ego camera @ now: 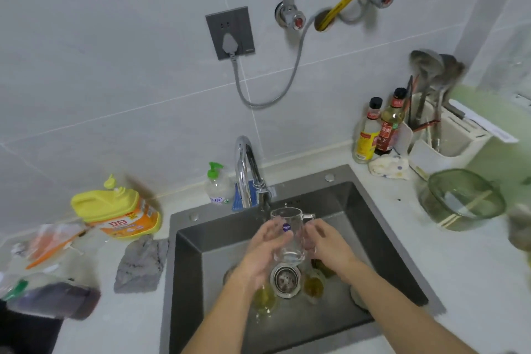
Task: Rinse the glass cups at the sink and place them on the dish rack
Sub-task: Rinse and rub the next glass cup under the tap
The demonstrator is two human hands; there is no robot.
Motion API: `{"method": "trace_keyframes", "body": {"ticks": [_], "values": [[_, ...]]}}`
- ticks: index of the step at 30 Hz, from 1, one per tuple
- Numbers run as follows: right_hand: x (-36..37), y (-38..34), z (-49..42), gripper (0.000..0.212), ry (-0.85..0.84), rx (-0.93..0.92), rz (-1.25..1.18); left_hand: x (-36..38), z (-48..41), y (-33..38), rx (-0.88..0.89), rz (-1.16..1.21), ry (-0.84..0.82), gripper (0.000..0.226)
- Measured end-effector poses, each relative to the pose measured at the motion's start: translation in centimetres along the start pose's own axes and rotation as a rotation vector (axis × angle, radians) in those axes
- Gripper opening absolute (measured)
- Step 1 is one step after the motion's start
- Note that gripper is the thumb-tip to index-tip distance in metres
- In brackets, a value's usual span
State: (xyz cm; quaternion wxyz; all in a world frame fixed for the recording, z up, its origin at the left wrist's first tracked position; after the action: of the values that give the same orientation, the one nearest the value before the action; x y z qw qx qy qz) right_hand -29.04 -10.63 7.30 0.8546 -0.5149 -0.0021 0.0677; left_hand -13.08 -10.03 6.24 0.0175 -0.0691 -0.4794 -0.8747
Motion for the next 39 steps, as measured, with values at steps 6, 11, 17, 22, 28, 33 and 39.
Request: {"method": "trace_keyframes", "body": {"ticks": [6, 11, 17, 22, 28, 33, 39], "values": [[0.8, 0.5, 3.8, 0.034, 0.158, 0.018, -0.148, 1.3, -0.3, 0.0, 0.082, -0.031, -0.236, 0.097], [-0.8, 1.1, 7.6, 0.033, 0.398, 0.036, -0.242, 3.5, 1.8, 0.3, 0.077, -0.158, -0.385, 0.076], [-4.3, 1.3, 14.6, 0.031, 0.576, -0.060, -0.411, 8.9, 4.6, 0.9, 0.137, -0.297, -0.535, 0.060], [-9.6, 2.4, 22.4, 0.023, 0.734, -0.171, -0.562, 17.0, 8.6, 0.3, 0.213, -0.370, -0.698, 0.068], [-16.3, 7.5, 35.4, 0.024, 1.014, -0.244, -0.595, 28.8, 17.1, -4.5, 0.204, -0.419, -0.898, 0.078], [-20.1, 13.6, 50.1, 0.020, 1.246, -0.207, -0.507, 38.6, 27.9, -11.5, 0.174, -0.512, -1.093, 0.063], [-23.4, 20.6, 65.9, 0.016, 1.393, -0.155, -0.521, 47.4, 41.0, -20.4, 0.159, -0.575, -1.277, 0.065]]}}
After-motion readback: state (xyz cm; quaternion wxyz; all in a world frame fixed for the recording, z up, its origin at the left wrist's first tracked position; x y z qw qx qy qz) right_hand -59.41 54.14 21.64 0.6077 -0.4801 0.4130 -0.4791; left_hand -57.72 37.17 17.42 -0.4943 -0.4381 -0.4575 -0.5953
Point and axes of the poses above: each hand's wrist, its own z-axis away from the middle knuckle, its own x-axis out of the palm, y = z × x, the point moved 10 cm from there along -z, towards the middle knuckle, and after that the axes turned 4 degrees about -z, right-handed, at the moved point
